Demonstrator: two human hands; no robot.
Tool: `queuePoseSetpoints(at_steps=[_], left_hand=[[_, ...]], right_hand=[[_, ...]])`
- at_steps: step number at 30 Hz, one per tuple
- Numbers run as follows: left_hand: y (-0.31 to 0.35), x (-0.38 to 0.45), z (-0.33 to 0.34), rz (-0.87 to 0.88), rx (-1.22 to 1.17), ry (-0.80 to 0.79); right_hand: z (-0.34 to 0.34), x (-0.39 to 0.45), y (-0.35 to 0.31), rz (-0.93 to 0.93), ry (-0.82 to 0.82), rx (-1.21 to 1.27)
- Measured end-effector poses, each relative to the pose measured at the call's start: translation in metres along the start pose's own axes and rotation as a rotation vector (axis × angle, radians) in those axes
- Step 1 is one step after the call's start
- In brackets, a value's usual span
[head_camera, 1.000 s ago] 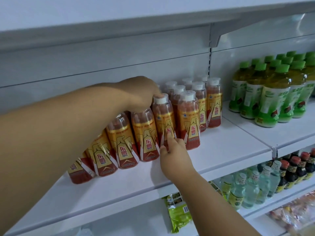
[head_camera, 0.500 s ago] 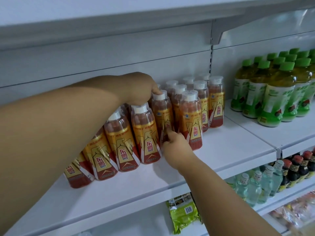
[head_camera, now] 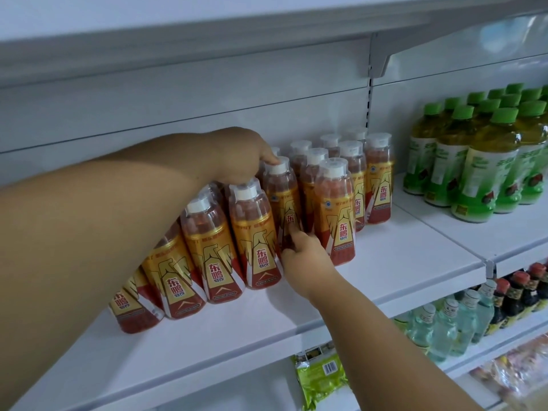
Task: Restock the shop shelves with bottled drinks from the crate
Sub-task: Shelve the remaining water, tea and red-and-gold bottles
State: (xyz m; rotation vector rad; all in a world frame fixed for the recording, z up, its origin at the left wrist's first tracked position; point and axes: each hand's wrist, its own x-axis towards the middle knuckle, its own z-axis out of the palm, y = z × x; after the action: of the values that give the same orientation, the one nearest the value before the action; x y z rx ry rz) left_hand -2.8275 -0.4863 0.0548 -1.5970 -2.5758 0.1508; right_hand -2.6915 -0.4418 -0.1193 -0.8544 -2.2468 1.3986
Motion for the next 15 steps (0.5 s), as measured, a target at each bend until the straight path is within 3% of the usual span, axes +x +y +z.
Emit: queuePoseSetpoints(at_steps=[15], left_hand=[[0.004,-0.014,0.002,-0.002,-0.049,-0.016]], right_hand=[[-0.005,-0.011,-0.007,0.007,0.019,-0.005]])
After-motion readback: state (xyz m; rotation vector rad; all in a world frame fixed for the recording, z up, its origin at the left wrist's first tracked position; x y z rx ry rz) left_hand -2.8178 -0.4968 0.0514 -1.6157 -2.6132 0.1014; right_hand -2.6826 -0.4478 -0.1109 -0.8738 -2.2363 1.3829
